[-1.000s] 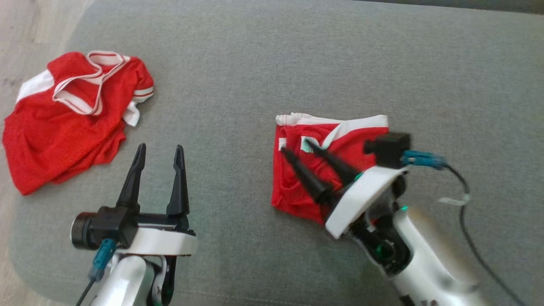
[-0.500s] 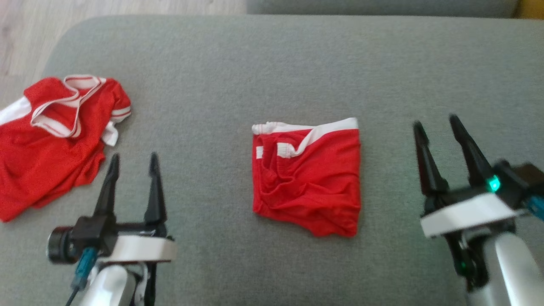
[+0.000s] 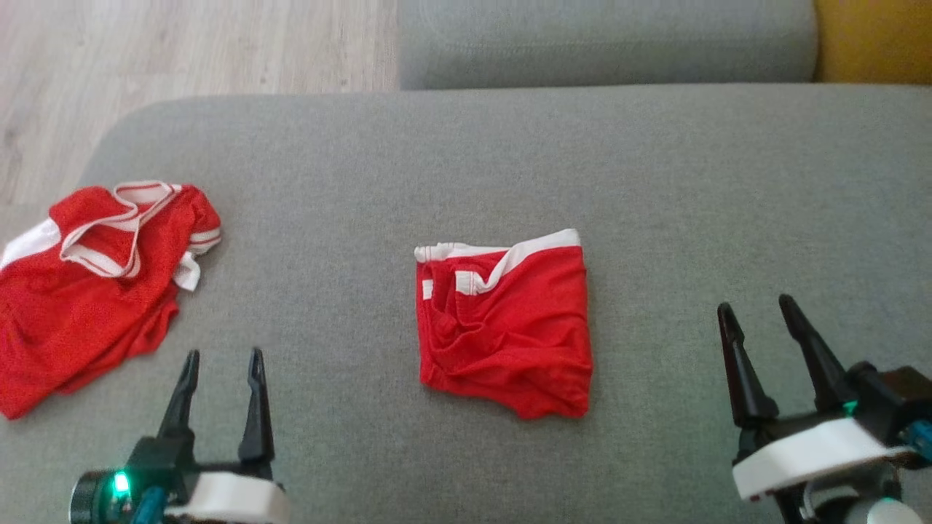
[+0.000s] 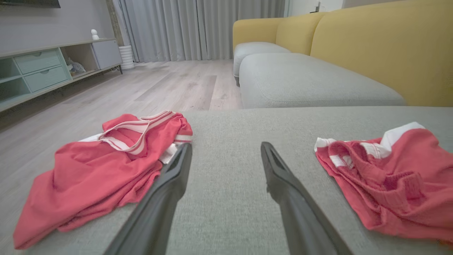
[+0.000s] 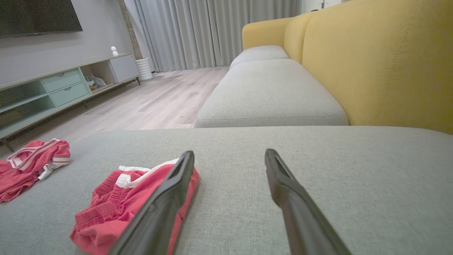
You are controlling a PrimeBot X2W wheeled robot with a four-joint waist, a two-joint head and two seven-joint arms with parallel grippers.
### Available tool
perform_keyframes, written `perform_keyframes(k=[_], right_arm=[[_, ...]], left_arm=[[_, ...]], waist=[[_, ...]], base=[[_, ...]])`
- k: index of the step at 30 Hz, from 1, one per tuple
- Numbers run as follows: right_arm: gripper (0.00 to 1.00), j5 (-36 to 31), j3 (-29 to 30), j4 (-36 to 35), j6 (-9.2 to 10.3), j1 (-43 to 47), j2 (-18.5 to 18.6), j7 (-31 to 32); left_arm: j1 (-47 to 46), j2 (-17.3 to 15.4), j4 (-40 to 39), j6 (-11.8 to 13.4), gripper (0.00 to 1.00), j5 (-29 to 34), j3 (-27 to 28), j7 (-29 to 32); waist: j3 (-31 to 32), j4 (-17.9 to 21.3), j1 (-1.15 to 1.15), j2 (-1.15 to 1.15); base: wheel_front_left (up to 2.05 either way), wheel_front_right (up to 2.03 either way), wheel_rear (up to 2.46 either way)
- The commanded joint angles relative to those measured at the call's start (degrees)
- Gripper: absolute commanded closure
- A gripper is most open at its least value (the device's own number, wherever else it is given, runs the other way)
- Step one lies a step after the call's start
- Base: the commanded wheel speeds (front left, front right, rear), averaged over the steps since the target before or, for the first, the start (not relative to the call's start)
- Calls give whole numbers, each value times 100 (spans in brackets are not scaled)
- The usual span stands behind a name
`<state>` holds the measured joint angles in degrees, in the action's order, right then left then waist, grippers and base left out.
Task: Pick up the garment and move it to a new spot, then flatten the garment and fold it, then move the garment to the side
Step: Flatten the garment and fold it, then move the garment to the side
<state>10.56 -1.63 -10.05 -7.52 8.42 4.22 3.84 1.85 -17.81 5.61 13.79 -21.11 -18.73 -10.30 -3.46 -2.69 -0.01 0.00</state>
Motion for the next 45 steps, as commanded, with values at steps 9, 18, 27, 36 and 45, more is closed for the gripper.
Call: perform_keyframes(k=[9, 18, 27, 36, 45], right_arm=[[0, -28, -109, -420, 3, 292, -19, 219], [0, -27, -111, -441, 3, 354, -43, 264], [0, 0, -104, -437, 3, 316, -65, 287], [0, 193, -264, 104, 3, 55, 1, 573], [0, 591, -887, 1501, 3, -851, -3, 482]], left_arm=[[213, -251, -330, 147, 0, 88, 71, 216], [231, -291, -437, 188, 0, 94, 19, 313], [185, -309, -471, 219, 0, 80, 5, 328], [-72, -271, -559, 195, 0, 103, -54, 280], [-628, -137, -482, 38, 0, 79, -109, 70]], waist=[[404, 55, 1, 0], [451, 65, 1, 0], [440, 93, 1, 0], [210, -37, 1, 0], [-356, -433, 1, 0]], base=[[0, 0, 0], [0, 0, 0], [0, 0, 0], [0, 0, 0], [0, 0, 0]])
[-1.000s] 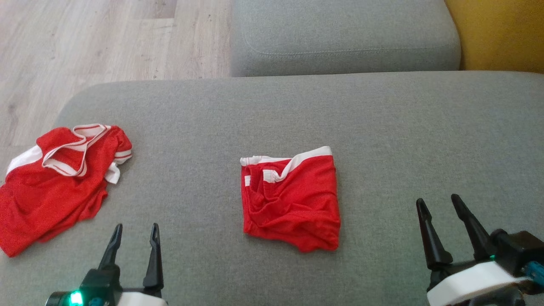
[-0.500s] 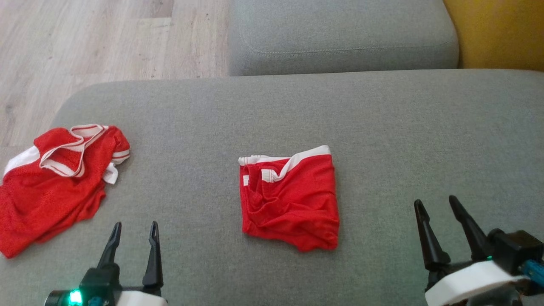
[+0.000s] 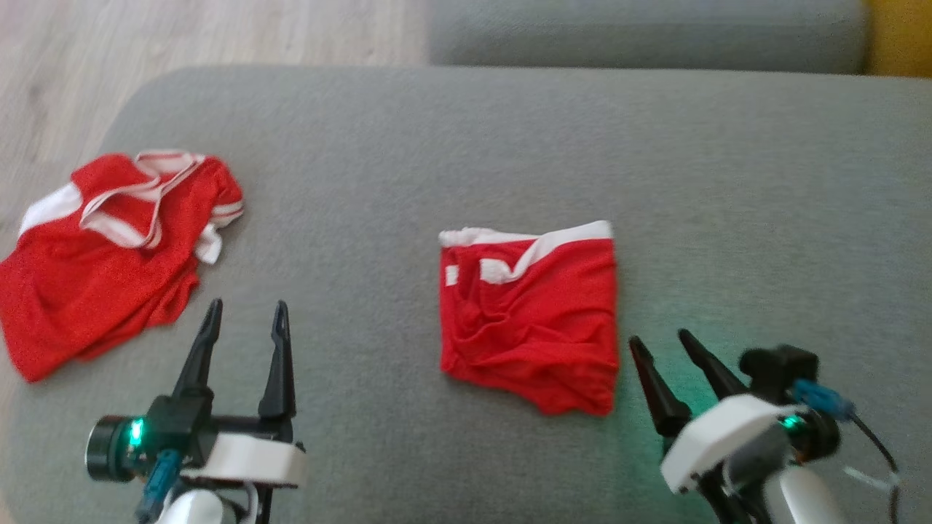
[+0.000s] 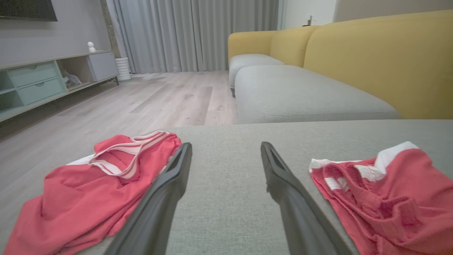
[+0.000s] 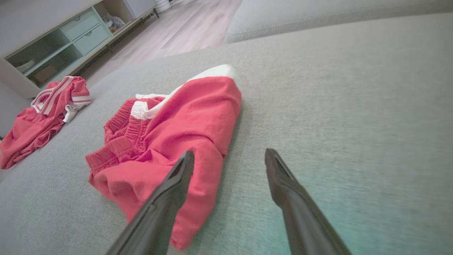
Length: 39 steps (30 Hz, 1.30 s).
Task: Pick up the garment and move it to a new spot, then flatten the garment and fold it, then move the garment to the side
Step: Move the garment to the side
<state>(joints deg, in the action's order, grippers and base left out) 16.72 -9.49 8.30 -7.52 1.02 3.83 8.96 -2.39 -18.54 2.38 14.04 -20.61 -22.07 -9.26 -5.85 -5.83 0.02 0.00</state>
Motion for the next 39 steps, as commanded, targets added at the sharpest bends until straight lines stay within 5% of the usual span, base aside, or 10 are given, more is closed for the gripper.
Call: perform_keyframes(k=[1, 11, 12, 13, 14, 21, 33, 39], right_arm=[[0, 46, -161, -141, 3, -242, 14, -76], [0, 735, -503, 1557, 3, -798, -91, 509], [7, 796, -562, 1628, 3, -782, -92, 630], [69, 853, -609, 1647, 3, -778, -93, 686], [100, 859, -651, 1639, 3, -782, -93, 707], [100, 143, -589, 1112, 3, -929, -48, 374], [100, -319, -339, -124, 3, -937, 922, 673], [100, -239, -78, -29, 3, -1446, 1294, 632]], left_arm=[[-267, -44, -132, -4, 0, 24, 218, -61], [-572, 137, 212, -122, 0, -24, 119, -265], [-576, 144, 236, -122, 0, -31, 120, -278], [-578, 149, 254, -121, 0, -36, 122, -290], [-577, 152, 269, -117, 0, -43, 126, -300], [-558, 122, 277, -98, 0, -80, 179, -362], [-689, -24, -24, -108, 0, -54, 208, -372], [-984, -92, -189, -189, 0, 44, 103, -262]], waist=[[-168, -166, -2, 0], [-353, -440, -2, 0], [-349, -440, -2, 0], [-346, -437, -2, 0], [-344, -429, -2, 0], [-351, -84, -2, 0], [-696, 1732, -2, 0], [-1136, 2150, -2, 0]], base=[[0, 0, 0], [0, 0, 0], [0, 0, 0], [0, 0, 0], [0, 0, 0], [0, 0, 0], [0, 0, 0], [0, 0, 0]])
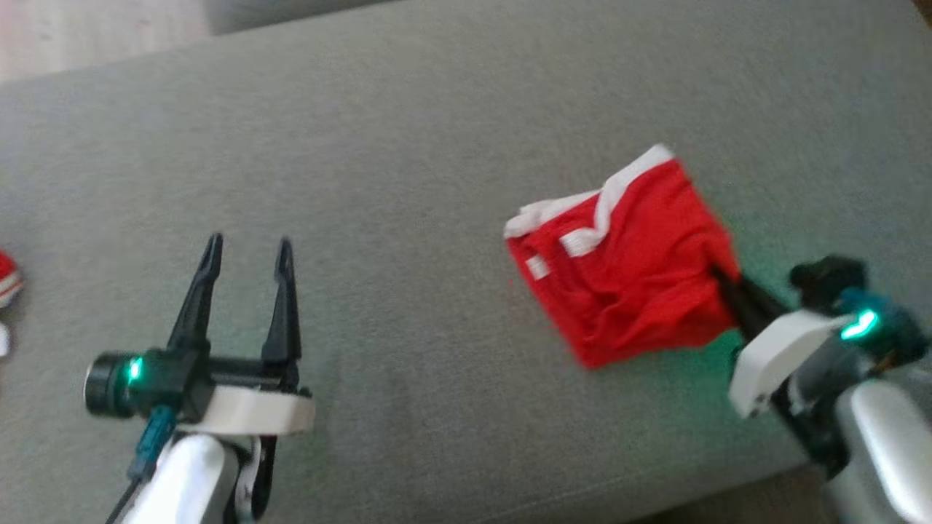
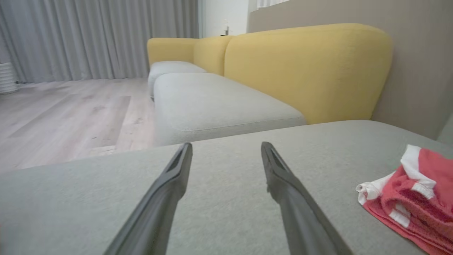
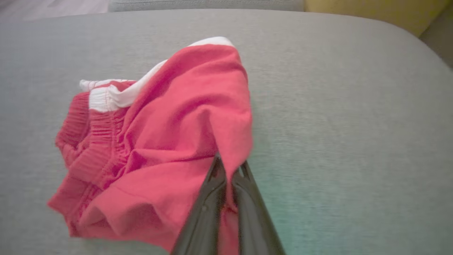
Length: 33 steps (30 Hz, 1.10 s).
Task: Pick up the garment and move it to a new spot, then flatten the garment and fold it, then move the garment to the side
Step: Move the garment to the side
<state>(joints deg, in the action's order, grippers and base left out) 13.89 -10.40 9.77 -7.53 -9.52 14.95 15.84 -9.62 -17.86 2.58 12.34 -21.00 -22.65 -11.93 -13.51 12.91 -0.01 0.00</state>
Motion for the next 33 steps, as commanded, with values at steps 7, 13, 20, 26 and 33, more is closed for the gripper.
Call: perform_keyframes(k=[7, 13, 20, 26, 33], right_arm=[[100, 67, 825, 362, 4, -1121, 572, -209], [100, -120, 1975, 912, 4, -1403, 948, -275], [95, -569, 3291, 1057, 4, -1511, 916, -342], [0, -1152, 4277, 971, 4, -1503, 434, -244], [0, -1331, 4035, 114, 4, -860, -200, -548]], left_arm=[[-704, -197, -329, -174, 0, 219, -5, 102], [-1168, -148, -367, -362, 0, 354, -223, 122], [-1563, -105, -298, -534, 0, 477, -425, 109], [-1693, -64, -74, -622, 0, 442, -468, 6], [-1413, 14, 235, -513, 0, 295, -393, -131]], waist=[[-881, 230, 1, 0], [-1332, 32, 1, 0], [-1696, -79, 1, 0], [-1683, -184, 1, 0], [-1192, -352, 1, 0]], base=[[0, 0, 0], [0, 0, 0], [0, 0, 0], [0, 0, 0], [0, 0, 0]])
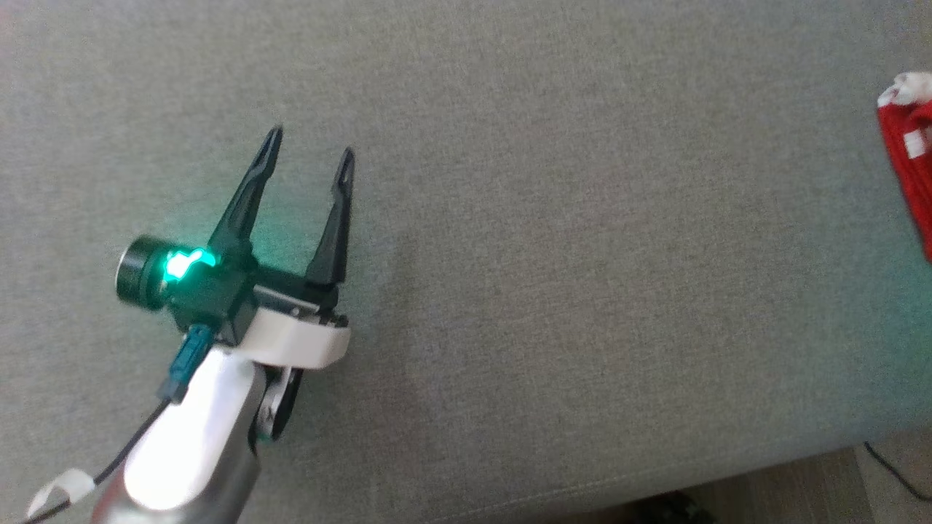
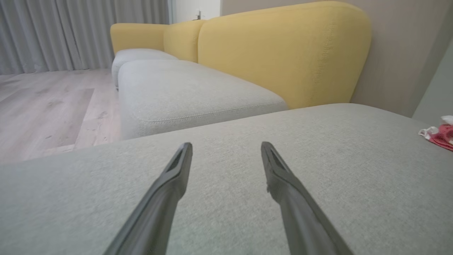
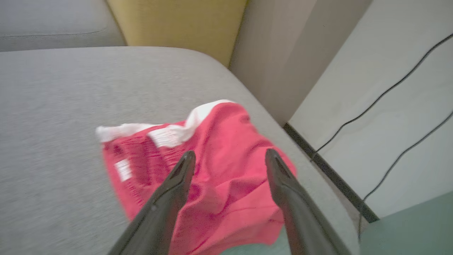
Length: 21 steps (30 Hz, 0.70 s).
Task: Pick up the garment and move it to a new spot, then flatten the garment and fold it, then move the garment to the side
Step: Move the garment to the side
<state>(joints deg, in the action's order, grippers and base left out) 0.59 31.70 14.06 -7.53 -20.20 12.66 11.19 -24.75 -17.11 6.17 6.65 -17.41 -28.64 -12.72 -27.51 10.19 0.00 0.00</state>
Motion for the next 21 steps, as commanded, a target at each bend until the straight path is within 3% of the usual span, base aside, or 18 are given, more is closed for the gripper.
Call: perform_keyframes(k=[1, 9, 21], right_arm=[[0, 10, -337, -501, 4, 326, -79, -130], [0, 198, -1768, -1816, 4, 1135, -722, -303], [0, 531, -2856, -2308, 4, 1547, -954, -429]], left_arm=[[170, -55, -88, 85, 0, -96, 232, -66], [724, -32, 79, 378, 0, -324, 483, -135], [1364, -159, 210, 733, 0, -560, 934, -187]], waist=[[299, -103, 0, 0], [905, -472, 0, 0], [1633, -1186, 0, 0]], base=[[0, 0, 0], [0, 0, 0], [0, 0, 0]])
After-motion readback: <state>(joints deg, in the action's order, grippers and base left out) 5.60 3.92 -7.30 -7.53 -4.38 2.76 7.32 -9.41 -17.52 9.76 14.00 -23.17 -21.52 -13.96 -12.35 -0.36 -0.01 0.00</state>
